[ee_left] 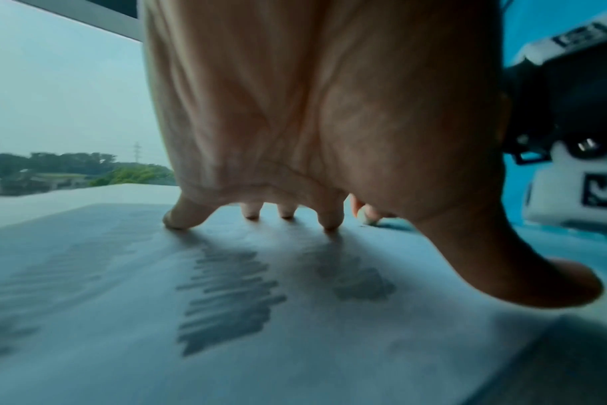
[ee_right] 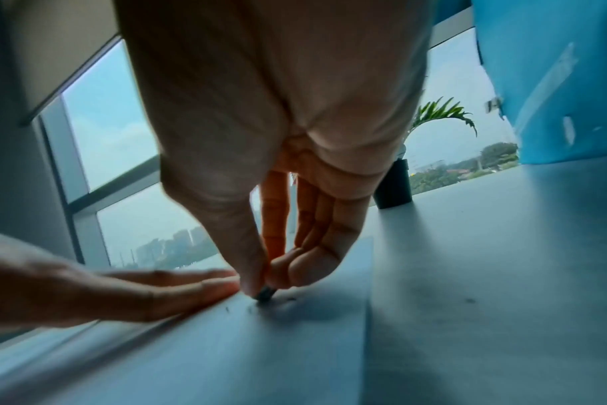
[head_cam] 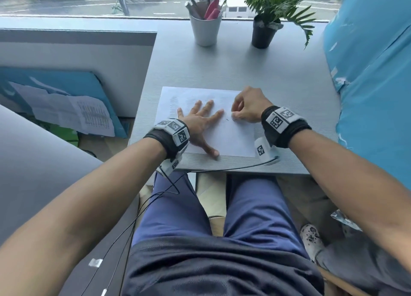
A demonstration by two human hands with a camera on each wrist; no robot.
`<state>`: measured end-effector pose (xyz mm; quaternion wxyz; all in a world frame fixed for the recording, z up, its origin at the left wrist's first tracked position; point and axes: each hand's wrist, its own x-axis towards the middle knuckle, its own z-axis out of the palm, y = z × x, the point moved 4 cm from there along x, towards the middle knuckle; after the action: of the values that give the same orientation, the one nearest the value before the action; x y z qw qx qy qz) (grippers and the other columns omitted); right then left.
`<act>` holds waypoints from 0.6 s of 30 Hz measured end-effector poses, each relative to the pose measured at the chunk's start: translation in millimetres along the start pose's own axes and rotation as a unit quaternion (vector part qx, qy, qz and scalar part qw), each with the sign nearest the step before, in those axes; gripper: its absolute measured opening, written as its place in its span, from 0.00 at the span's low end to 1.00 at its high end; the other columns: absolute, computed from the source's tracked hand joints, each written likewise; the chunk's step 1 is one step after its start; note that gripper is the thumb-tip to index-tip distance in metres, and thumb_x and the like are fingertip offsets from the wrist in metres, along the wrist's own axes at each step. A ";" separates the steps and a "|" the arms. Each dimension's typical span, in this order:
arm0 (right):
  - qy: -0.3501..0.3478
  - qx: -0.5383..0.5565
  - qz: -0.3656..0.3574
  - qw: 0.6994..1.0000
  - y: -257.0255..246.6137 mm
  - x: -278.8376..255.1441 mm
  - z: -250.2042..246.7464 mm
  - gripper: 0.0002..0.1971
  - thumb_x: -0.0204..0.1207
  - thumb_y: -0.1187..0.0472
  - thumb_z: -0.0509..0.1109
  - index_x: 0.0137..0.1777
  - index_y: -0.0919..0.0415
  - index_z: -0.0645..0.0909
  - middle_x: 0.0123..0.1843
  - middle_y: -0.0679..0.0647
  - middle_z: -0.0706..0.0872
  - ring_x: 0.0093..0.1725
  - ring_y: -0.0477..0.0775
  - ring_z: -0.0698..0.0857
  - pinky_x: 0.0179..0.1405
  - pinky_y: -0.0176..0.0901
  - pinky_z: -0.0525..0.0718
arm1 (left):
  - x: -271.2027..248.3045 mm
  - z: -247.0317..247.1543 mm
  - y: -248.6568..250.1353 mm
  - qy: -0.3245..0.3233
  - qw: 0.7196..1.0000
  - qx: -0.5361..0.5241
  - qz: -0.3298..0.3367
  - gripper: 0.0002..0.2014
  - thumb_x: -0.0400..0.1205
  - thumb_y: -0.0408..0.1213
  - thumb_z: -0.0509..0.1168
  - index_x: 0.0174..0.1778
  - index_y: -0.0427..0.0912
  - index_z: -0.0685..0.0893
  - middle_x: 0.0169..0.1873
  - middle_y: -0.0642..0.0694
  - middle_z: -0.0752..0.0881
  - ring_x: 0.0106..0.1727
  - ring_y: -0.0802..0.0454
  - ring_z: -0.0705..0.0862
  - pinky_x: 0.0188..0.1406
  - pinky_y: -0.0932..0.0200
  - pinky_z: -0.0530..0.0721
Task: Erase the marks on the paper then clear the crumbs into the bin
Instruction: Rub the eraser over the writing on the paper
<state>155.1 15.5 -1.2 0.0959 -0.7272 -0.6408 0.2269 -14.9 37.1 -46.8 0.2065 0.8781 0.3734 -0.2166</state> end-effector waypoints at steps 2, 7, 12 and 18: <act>-0.010 0.002 -0.003 1.000 4.0 -4.5 2.7 0.08 0.66 0.62 0.78 0.45 0.61 0.92 0.42 0.57 0.92 0.44 0.53 0.89 0.46 0.36 0.84 | -0.8 -1.7 -0.7 0.027 0.999 -0.024 0.007 0.61 0.59 0.75 0.73 0.84 0.69 0.45 0.85 0.56 0.36 0.85 0.45 0.35 0.72 0.15 0.45; -0.011 0.025 -0.007 1.000 -0.4 -2.8 4.1 0.04 0.66 0.62 0.79 0.41 0.58 0.91 0.34 0.49 0.88 0.32 0.43 0.84 0.36 0.31 0.80 | 6.3 -13.4 1.1 0.130 0.990 -0.043 0.014 0.61 0.49 0.72 0.79 0.79 0.64 0.63 0.81 0.52 0.59 0.80 0.42 0.57 0.72 0.21 0.59; -0.014 0.052 -0.041 0.998 -19.0 9.1 11.5 0.01 0.66 0.62 0.79 0.37 0.57 0.90 0.28 0.45 0.84 0.28 0.42 0.82 0.28 0.30 0.77 | 13.6 -8.7 -5.2 0.056 0.997 -0.048 0.001 0.71 0.53 0.74 0.76 0.86 0.59 0.41 0.85 0.54 0.35 0.85 0.48 0.33 0.75 0.21 0.36; -0.084 0.019 -0.084 0.993 -29.9 -6.9 32.8 0.01 0.67 0.62 0.78 0.37 0.58 0.90 0.32 0.45 0.84 0.32 0.43 0.83 0.27 0.31 0.78 | 17.1 -7.5 -5.6 0.016 0.999 -0.029 -0.002 0.76 0.51 0.76 0.75 0.83 0.59 0.30 0.82 0.55 0.26 0.82 0.47 0.26 0.73 0.21 0.31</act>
<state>113.2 8.6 -15.8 0.0746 -0.6470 -0.7011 0.2901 -6.6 54.3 -50.9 0.2254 0.8744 0.3841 -0.1925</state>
